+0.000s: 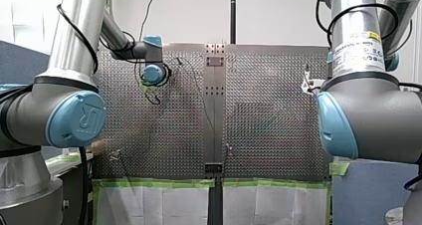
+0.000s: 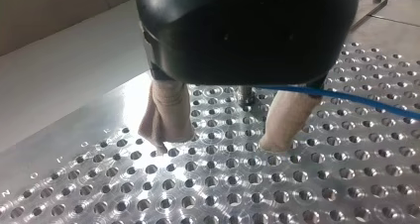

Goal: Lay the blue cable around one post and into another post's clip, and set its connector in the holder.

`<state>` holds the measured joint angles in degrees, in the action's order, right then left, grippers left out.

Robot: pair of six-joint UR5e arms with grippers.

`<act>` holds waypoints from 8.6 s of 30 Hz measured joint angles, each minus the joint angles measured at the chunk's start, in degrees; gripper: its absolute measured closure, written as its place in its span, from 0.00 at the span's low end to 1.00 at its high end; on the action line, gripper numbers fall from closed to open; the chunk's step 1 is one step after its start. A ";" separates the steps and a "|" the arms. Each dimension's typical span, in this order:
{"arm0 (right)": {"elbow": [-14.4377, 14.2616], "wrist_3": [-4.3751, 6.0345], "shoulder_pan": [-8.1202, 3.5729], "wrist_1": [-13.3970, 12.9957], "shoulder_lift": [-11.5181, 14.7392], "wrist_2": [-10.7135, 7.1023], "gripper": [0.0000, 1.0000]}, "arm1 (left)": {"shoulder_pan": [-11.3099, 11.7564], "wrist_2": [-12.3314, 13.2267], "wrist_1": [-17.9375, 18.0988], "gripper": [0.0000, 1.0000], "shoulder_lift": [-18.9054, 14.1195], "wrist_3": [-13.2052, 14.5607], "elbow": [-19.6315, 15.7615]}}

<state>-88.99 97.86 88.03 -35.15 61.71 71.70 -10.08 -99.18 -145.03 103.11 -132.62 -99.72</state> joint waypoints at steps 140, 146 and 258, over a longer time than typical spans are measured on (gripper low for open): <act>2.55 -1.22 0.09 5.37 -1.20 -2.50 0.01 | -0.04 1.44 -2.97 0.02 -2.31 -11.75 -0.02; 2.55 -1.22 0.08 5.37 -1.20 -2.51 0.01 | -0.58 0.96 -6.29 0.02 -3.01 -10.06 -0.02; 2.55 -1.22 0.08 5.37 -1.20 -2.51 0.01 | -28.57 -17.93 15.92 0.02 -8.09 33.82 -40.80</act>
<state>-86.45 96.63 88.12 -29.78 60.51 69.19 -38.65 -117.11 -129.11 95.03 -98.80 -140.52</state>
